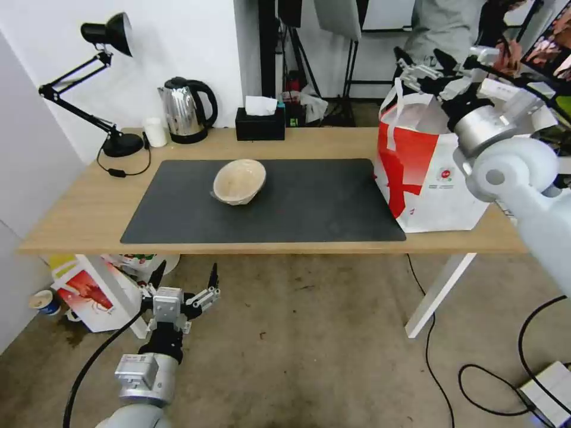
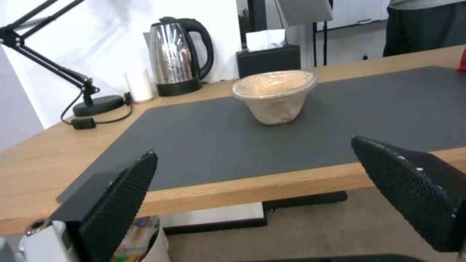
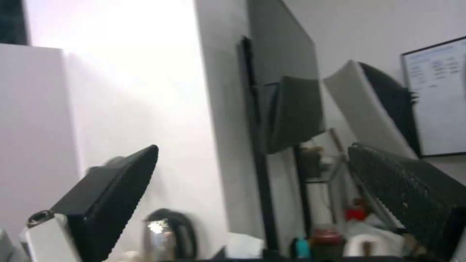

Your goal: Pick up the trash from the table and place it into the takeout bag.

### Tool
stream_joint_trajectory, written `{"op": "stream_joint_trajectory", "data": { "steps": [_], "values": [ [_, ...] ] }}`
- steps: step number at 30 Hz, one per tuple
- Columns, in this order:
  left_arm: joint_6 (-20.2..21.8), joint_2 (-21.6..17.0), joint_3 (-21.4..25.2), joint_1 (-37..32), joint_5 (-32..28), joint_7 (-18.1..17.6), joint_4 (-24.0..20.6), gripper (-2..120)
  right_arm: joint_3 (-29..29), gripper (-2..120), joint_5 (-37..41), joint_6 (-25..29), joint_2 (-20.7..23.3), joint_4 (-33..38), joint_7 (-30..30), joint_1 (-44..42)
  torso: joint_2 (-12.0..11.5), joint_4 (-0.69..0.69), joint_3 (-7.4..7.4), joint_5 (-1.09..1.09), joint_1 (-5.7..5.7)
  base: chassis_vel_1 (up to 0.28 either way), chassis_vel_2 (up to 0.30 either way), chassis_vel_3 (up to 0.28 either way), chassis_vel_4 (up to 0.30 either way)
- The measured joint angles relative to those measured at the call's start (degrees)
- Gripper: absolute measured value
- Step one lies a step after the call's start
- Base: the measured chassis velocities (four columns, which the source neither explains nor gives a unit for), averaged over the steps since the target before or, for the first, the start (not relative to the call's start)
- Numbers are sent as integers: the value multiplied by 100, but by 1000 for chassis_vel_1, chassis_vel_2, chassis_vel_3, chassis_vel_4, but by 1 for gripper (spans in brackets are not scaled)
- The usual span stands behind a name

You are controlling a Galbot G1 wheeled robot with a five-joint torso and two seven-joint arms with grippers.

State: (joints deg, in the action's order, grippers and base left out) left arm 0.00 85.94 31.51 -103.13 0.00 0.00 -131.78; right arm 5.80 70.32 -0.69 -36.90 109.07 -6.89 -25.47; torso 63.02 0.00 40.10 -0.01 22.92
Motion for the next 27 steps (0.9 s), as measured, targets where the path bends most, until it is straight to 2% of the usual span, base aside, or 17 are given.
{"op": "stream_joint_trajectory", "data": {
  "steps": [7, 12, 23, 27],
  "values": [
    [0, 0, 0, 0, 0, 0, 0, 100, 239, 100, -79, -1, 24, 641, -191, -421, 0, 1, 0, 1, 0, 0, 0, 0, 0],
    [0, 0, 0, 0, 0, 0, 0, 100, 599, 100, -430, 9, 16, 1261, -294, -1058, 0, 0, 0, 1, 0, 0, 0, 0, 0],
    [0, 0, 0, 0, 0, 0, 0, 100, 1032, 100, -942, 142, -2, 1784, -363, -2035, 0, 0, 0, 1, 0, 0, 0, 0, 0],
    [0, 0, 0, 0, 0, 0, 0, 100, 1191, 100, -1355, 202, -177, 2010, -580, -2492, 0, 0, 0, 1, 0, 0, 0, 0, 0]
  ]
}}
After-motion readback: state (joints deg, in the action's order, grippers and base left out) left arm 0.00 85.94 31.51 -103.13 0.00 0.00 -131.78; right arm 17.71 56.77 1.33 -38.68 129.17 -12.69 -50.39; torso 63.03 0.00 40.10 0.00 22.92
